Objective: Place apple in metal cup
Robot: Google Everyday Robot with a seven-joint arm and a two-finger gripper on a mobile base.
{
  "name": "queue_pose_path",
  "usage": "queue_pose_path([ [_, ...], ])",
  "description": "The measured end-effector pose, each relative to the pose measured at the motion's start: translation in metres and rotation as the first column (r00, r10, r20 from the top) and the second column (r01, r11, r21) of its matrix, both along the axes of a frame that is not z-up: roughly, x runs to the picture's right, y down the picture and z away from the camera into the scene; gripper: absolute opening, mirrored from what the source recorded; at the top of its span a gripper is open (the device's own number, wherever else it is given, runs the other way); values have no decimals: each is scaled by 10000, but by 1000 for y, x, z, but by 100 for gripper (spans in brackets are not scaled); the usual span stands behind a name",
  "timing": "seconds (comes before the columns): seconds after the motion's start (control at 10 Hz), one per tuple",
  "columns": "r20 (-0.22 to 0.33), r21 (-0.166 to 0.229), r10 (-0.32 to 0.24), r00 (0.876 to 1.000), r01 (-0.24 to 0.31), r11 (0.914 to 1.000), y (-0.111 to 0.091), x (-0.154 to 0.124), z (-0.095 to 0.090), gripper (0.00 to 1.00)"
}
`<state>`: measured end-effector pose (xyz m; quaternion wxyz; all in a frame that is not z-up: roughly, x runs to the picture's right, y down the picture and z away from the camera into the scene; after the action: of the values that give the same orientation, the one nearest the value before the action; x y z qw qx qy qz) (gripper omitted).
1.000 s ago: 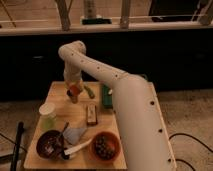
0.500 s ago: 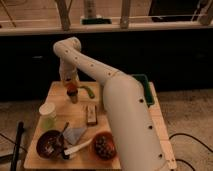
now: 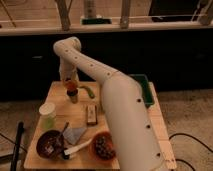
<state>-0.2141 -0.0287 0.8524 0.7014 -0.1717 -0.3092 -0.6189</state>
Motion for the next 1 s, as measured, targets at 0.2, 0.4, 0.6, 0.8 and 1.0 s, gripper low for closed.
queue_pose_path([
  [0.2,37,12,6,10000,-6,10000,0,0,1,0],
  [0.4,70,-45,74,9999,-74,10000,-1,2,2,10],
  [0.6,60,-149,53,10000,-52,9999,-1,3,1,30],
  [0.8,82,-237,30,10000,-28,9997,-1,2,0,51],
  [1.0,108,-346,57,9999,-54,9994,-2,4,1,71],
])
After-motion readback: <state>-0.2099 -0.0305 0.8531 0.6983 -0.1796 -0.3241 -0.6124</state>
